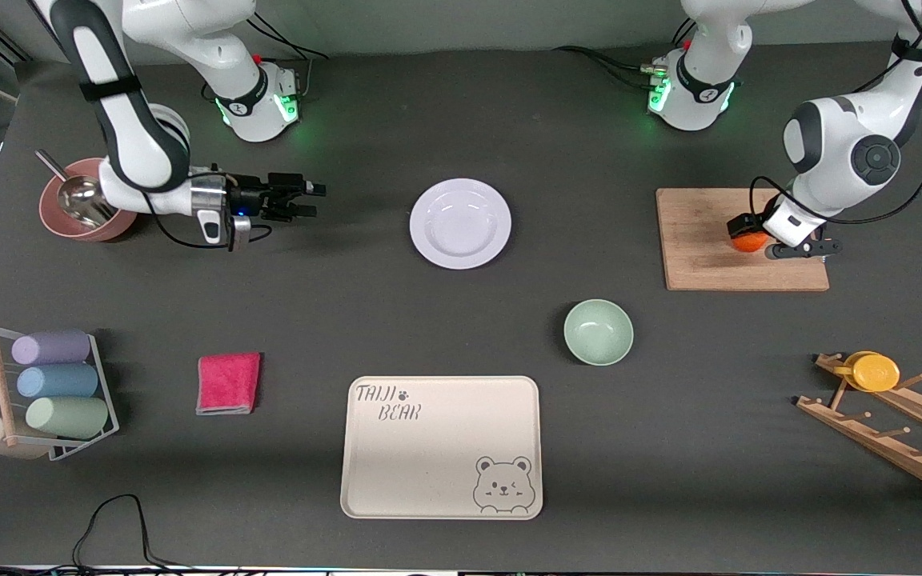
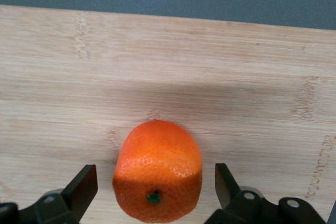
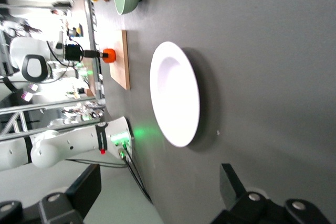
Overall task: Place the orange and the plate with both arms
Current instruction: 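Close the left gripper on the orange while the right gripper grips the plate rim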
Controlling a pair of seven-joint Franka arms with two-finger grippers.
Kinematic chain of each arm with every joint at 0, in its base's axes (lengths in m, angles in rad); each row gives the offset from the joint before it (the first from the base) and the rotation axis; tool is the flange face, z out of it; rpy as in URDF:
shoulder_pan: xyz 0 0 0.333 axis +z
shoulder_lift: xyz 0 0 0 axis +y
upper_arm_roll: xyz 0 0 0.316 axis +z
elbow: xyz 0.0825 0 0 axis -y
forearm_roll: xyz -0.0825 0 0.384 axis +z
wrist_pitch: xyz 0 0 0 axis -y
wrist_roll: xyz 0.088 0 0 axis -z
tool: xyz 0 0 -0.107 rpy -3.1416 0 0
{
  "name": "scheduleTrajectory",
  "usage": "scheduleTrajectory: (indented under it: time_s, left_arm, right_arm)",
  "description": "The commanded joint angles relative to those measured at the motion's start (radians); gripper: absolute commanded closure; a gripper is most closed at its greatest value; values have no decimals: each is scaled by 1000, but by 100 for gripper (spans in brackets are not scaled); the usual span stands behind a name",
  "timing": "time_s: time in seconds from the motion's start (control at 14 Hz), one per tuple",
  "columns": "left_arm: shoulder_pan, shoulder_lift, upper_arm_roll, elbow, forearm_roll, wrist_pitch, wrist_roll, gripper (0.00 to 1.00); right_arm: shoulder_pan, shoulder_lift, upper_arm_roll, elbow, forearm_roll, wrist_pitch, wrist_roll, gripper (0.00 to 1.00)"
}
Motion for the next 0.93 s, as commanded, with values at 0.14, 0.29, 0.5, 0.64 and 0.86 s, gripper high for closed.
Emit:
scheduleTrajectory:
  time_s: [0.14, 0.29, 0.5, 0.64, 0.86]
  left_arm:
    - [8, 1, -1, -13, -13, 24, 30, 55]
    - [8, 10, -1, -12, -13, 32, 34, 100]
    - [7, 10, -1, -12, -13, 33, 34, 100]
    - [4, 0, -3, -7, -13, 32, 32, 100]
    - [-3, -52, -9, 27, -13, 12, 24, 100]
  right_arm:
    - [44, 211, -6, 20, 258, -46, -218, 0]
    - [52, 289, -4, 29, 325, -54, -303, 0]
    - [58, 329, -4, 36, 348, -54, -317, 0]
    - [58, 349, -4, 43, 349, -54, -315, 0]
    - [58, 358, -4, 46, 349, -54, -312, 4]
